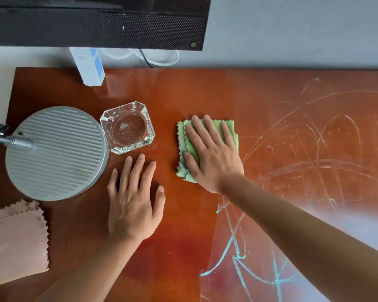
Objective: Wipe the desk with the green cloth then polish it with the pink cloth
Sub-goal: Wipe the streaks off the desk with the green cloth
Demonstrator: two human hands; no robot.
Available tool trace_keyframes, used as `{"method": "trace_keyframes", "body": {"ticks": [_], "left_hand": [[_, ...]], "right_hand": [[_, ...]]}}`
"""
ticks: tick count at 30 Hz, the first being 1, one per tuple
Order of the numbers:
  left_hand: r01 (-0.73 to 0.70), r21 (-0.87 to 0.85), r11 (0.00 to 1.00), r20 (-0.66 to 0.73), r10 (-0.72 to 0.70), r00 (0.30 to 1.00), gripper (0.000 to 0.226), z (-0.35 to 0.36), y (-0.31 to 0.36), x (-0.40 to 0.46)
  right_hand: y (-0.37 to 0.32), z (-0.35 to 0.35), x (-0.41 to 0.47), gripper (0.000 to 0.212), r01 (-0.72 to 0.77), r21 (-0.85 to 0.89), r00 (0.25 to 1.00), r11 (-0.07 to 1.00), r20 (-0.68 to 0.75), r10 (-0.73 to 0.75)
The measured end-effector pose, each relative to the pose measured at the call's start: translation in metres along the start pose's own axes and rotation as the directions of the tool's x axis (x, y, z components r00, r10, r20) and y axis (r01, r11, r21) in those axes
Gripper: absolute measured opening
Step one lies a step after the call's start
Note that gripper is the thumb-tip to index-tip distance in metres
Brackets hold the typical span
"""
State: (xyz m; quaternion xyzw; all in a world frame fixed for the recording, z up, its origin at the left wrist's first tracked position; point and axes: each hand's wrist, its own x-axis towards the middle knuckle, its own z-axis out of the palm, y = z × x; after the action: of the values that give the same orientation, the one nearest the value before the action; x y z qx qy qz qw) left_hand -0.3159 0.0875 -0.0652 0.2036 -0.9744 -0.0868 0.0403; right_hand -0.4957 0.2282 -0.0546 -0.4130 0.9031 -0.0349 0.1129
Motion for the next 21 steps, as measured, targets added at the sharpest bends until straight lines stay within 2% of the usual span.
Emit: {"method": "trace_keyframes", "body": {"ticks": [2,6,12,17,21], "left_hand": [[0.001,0.003,1.0,-0.002,-0.001,1.0,0.056,0.001,-0.001,0.0],[0.003,0.005,1.0,-0.013,-0.003,1.0,0.056,0.002,-0.002,-0.001],[0.015,0.008,1.0,-0.004,-0.015,1.0,0.056,0.001,0.0,-0.001],[0.012,0.005,1.0,-0.01,-0.012,1.0,0.056,0.001,0.0,-0.001],[0.015,0.008,1.0,-0.006,-0.015,1.0,0.056,0.001,0.001,0.0]], "right_hand": [[0.007,-0.003,0.017,0.07,0.003,-0.015,1.0,1.0,-0.007,-0.003],[0.031,-0.019,0.08,0.073,-0.088,-0.016,0.995,0.996,-0.041,0.087],[0.035,-0.02,0.106,0.074,-0.07,-0.023,0.996,0.997,-0.059,0.068],[0.016,-0.012,0.063,0.072,-0.129,0.037,0.987,0.991,-0.087,0.131],[-0.011,0.006,-0.026,0.07,-0.084,0.053,0.994,0.995,-0.059,0.087]]}}
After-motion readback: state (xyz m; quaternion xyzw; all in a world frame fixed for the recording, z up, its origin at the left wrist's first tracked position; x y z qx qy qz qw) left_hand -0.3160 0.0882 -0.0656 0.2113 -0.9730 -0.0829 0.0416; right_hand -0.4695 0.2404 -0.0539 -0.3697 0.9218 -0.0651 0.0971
